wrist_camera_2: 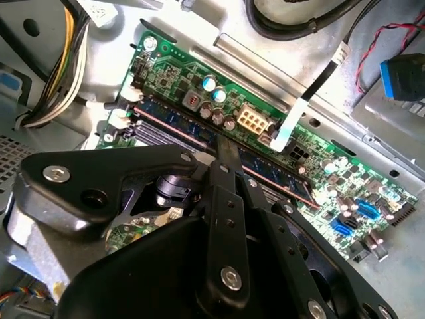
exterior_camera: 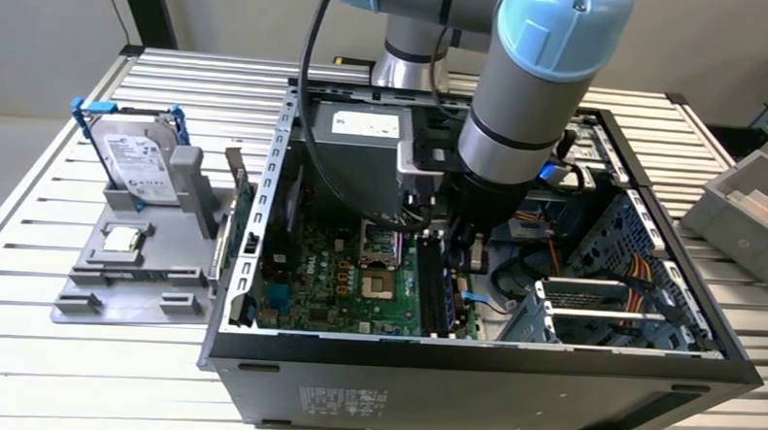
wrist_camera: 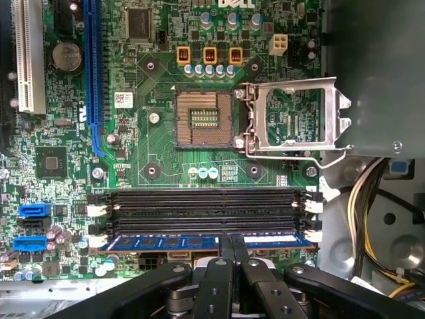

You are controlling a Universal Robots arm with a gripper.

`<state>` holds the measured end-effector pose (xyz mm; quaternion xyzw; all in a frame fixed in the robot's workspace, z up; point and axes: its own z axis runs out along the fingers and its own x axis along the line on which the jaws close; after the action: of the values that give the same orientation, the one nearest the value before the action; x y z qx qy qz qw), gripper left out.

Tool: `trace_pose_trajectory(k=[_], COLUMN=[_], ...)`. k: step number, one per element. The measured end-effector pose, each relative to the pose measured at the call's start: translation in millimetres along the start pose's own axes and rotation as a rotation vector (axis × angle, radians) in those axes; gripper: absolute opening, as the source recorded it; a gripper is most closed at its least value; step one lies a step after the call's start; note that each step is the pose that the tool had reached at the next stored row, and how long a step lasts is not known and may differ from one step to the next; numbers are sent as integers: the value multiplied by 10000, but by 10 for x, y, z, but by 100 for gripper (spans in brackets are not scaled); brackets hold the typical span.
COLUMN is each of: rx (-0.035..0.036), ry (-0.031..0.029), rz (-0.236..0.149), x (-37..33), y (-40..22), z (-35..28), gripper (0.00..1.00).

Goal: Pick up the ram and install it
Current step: 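Press down the ram until it locks into place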

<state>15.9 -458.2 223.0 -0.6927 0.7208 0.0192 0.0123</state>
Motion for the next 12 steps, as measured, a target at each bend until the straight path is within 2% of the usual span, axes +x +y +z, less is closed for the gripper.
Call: trace_pose_trajectory(k=[4, 7, 8, 9, 11, 12], rx=[-1, -15, -15, -18, 2, 0], ry=[8, 64, 67, 78, -29, -19], rz=[1, 2, 2, 3, 2, 2], x=[3, -2, -1, -1, -4, -6], y=[0, -2, -1, -1, 0, 1], z=[54, 72, 71, 42, -1, -51], gripper=[0, 0, 0, 0, 0, 0])
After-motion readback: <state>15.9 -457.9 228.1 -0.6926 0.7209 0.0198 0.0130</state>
